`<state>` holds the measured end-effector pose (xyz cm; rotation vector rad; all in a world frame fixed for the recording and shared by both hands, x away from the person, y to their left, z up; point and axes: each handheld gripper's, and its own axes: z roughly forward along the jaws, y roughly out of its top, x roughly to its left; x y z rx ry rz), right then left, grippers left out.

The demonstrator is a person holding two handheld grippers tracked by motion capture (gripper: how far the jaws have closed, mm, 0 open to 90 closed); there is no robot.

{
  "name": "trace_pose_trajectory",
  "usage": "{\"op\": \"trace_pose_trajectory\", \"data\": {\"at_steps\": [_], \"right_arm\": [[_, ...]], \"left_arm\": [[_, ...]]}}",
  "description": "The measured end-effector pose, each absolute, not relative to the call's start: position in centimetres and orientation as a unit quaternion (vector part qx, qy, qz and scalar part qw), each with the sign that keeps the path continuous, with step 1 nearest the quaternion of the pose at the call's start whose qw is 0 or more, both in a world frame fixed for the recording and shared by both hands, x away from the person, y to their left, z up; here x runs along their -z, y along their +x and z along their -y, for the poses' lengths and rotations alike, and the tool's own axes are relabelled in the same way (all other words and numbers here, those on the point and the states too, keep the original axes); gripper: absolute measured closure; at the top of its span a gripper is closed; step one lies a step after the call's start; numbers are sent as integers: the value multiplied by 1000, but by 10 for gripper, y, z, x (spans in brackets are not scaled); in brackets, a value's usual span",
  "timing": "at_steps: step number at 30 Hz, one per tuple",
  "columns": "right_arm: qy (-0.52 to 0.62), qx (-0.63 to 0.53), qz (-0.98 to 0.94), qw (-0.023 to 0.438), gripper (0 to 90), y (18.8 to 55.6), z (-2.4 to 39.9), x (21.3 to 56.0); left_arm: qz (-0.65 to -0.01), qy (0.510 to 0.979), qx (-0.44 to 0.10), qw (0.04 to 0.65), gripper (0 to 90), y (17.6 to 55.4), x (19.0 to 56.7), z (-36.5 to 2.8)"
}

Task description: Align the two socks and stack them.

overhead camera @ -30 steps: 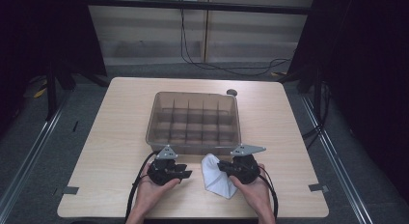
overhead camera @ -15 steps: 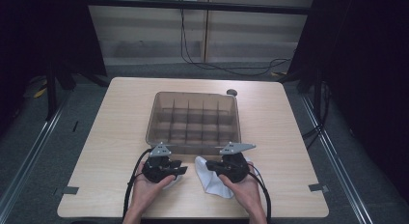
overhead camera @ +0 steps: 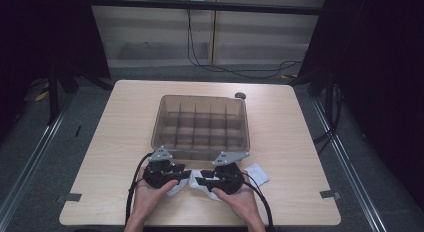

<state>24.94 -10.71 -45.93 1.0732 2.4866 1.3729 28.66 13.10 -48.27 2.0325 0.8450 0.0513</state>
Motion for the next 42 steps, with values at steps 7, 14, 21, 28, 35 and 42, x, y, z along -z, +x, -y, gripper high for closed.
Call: {"op": "trace_pose_trajectory", "data": {"at_steps": [7,14,21,28,35,42], "right_arm": [[392,-419,-815,85,663,248,144,461],[472,-373,-790,124,705,246,191,479],[510,-337,-779,139,688,242,219,493],[541,-325,-759,160,685,242,244,495],[567,-324,-738,168,604,247,263,495],[542,-358,-742,164,631,244,255,487]], "left_arm": [[-340,821,-28,458,567,285,473,-131],[-322,833,-22,450,560,283,471,-124],[-299,855,-2,423,889,281,480,-109],[-289,861,5,418,900,280,480,-99],[-297,857,1,421,900,280,478,-100],[-305,843,-20,442,859,282,466,-100]]}}
